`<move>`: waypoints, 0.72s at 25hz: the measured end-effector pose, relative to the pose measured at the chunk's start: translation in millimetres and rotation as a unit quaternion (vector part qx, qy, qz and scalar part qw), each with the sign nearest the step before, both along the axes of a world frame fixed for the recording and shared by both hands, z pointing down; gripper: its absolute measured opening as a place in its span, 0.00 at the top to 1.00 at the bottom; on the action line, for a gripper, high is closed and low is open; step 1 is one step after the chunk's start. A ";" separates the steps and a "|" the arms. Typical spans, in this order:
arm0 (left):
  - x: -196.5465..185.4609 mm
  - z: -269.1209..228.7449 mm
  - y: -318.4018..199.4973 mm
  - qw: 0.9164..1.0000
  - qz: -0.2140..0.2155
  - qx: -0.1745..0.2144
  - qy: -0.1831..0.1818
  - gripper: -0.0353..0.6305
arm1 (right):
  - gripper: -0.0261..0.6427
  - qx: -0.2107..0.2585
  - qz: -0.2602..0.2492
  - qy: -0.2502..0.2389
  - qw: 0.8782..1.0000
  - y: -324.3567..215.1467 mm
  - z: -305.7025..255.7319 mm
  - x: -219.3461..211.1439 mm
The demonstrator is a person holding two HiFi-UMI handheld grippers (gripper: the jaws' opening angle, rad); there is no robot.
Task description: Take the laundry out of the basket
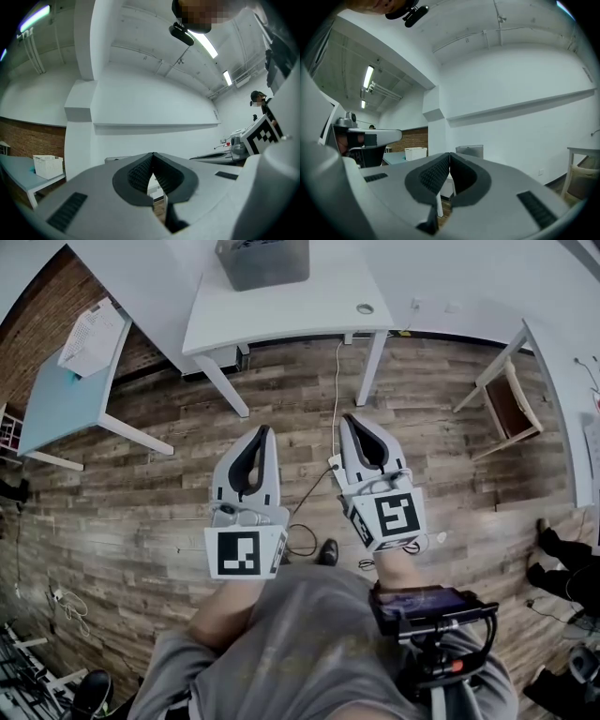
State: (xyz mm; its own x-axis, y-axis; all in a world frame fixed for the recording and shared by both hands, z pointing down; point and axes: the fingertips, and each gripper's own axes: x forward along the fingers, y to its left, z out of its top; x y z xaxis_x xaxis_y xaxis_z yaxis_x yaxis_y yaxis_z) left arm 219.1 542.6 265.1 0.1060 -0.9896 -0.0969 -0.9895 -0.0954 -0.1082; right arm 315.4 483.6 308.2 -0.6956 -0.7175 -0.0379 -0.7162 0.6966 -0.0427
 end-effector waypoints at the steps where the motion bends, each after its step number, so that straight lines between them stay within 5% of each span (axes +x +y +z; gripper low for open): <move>1: -1.5 1.4 -3.1 1.000 0.000 -0.001 0.000 0.94 | 0.95 -0.001 -0.001 0.000 1.000 -2.9 0.5 -1.7; 9: -29.2 19.0 -32.7 1.000 -0.002 -0.014 0.006 0.94 | 0.95 -0.010 -0.001 0.006 1.000 -34.8 15.2 -28.1; 18: -105.8 16.0 -106.5 0.999 0.018 -0.011 0.026 0.94 | 0.95 -0.010 0.019 0.019 1.000 -102.0 9.1 -97.7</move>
